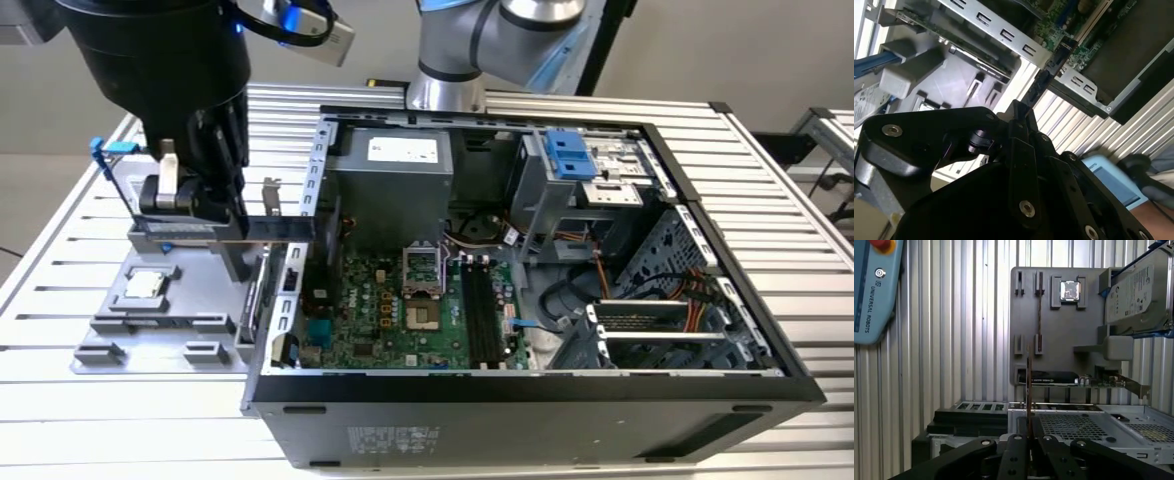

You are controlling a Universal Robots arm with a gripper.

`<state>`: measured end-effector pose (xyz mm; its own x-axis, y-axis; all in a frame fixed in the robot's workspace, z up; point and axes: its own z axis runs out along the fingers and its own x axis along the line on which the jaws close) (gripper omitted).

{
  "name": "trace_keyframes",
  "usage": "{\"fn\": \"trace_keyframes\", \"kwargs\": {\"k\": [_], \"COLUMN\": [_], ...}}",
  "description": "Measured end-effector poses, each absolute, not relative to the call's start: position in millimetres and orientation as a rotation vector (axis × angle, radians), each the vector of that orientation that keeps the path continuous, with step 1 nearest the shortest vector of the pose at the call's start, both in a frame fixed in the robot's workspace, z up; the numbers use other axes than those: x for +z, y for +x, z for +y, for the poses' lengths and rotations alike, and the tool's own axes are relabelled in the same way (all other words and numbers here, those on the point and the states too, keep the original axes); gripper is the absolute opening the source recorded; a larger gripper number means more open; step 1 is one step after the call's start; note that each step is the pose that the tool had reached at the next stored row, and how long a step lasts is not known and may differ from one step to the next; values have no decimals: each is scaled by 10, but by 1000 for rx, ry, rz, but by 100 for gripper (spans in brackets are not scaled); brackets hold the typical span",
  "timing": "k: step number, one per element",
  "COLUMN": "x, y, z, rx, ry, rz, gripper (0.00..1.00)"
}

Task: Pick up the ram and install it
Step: 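Pick up the ram and move it above insertion slot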

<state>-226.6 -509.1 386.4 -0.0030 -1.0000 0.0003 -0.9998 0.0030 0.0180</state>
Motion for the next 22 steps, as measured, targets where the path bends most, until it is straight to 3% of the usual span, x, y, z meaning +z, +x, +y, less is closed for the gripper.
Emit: {"fn": "trace_keyframes", "kwargs": {"k": [22], "x": [3864], "y": [-2057], "z": [-5091], "rx": [-20], "ry": [2209], "rz": [-2216], "gripper": [0]}}
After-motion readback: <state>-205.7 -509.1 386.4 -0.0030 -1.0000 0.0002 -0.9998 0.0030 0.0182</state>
